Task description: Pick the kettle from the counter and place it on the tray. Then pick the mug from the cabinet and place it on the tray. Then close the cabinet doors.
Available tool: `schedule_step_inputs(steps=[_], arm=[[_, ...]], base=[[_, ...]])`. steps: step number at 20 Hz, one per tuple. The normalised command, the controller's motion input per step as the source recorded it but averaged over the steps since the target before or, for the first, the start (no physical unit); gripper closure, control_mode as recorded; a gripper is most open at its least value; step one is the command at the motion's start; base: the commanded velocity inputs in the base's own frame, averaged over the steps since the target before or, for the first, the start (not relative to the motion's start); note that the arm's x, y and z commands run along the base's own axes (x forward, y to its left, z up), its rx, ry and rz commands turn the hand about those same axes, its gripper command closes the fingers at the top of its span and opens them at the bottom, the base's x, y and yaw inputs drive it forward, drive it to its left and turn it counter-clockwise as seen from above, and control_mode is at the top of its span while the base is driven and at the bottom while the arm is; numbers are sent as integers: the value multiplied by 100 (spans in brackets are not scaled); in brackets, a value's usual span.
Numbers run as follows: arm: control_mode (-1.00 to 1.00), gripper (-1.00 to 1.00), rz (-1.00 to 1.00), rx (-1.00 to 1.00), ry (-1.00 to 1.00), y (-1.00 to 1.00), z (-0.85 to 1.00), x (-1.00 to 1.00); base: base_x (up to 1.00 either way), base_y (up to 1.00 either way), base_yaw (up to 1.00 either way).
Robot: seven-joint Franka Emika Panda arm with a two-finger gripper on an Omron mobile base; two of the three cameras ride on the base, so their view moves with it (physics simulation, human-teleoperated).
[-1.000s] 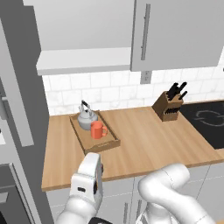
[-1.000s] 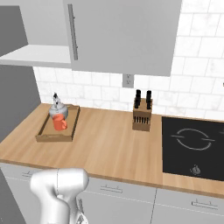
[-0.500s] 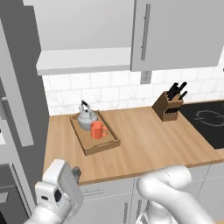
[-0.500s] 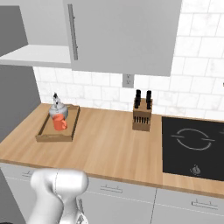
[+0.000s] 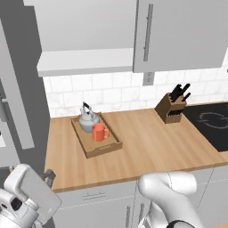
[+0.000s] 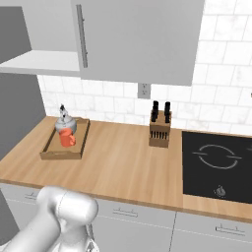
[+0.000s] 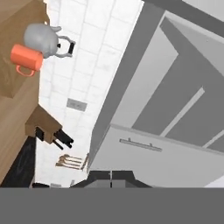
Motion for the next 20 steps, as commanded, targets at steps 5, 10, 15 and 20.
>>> schedule_step_inputs(steps=[5, 10, 15, 20], arm=[[-100, 100, 0, -3, -22, 26, 40, 0], [-100, 100, 0, 0, -14, 23, 53, 0], [-100, 100, 0, 0, 0, 3, 56, 10], [-100, 100, 0, 0, 1, 7, 16, 21]], base=[[0, 0, 0], [0, 0, 0], [0, 0, 0], [0, 0, 0]])
